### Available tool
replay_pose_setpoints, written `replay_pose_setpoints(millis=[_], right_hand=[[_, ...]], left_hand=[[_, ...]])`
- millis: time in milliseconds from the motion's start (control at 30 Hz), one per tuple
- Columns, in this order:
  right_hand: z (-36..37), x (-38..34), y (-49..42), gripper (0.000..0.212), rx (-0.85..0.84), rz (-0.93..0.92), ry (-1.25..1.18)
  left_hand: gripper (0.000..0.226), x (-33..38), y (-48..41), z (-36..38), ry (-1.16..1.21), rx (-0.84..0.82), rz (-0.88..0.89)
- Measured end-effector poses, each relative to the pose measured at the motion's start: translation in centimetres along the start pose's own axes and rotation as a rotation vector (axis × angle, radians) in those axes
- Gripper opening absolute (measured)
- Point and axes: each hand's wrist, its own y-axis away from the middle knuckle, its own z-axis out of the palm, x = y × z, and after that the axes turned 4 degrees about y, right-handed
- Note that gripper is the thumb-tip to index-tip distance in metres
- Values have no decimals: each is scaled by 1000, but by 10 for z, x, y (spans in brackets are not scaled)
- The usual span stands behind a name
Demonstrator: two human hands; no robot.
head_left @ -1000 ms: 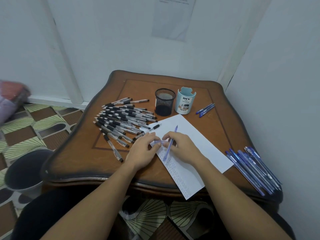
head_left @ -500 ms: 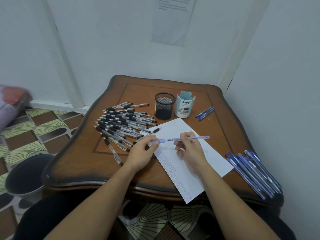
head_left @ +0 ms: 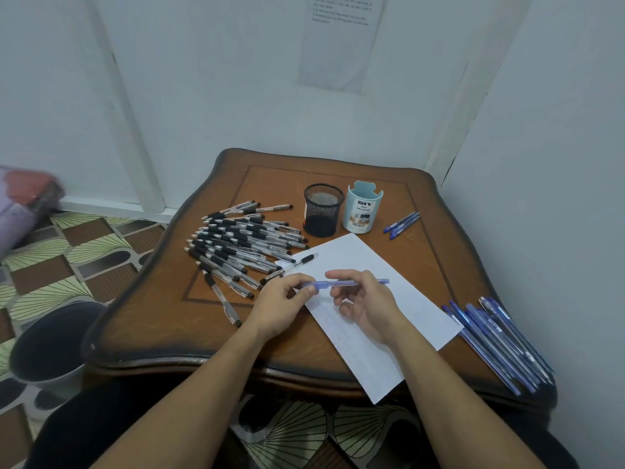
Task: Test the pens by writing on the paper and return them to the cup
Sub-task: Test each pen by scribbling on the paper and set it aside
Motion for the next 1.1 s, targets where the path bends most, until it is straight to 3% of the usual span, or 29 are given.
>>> replay_pose_setpoints(millis=[233, 300, 433, 567, 700, 767, 900, 1100], right_hand=[[4, 3, -5, 25, -34, -40, 17], [4, -2, -6, 12, 15, -15, 5], [-4, -11, -6, 14, 189, -95, 175], [-23, -19, -2, 5, 148, -197, 598], [-21, -26, -3, 26, -39, -263, 1287], [-19, -28, -1, 26, -59, -271, 1434], [-48, -30, 11, 18, 123, -249, 1385], [-131, -28, 49, 12, 386, -188, 1252]], left_hand=[[16, -4, 0, 2, -78, 10, 21], [16, -5, -1, 4, -90, 43, 0], [14, -1, -1, 6, -78, 95, -37], [14, -2, -1, 5, -114, 88, -38], [14, -2, 0, 6, -230, 81, -27], [18, 0, 2, 7, -248, 78, -3], [57, 1, 4, 5, -352, 22, 7], [58, 2, 3, 7, -461, 4, 8]])
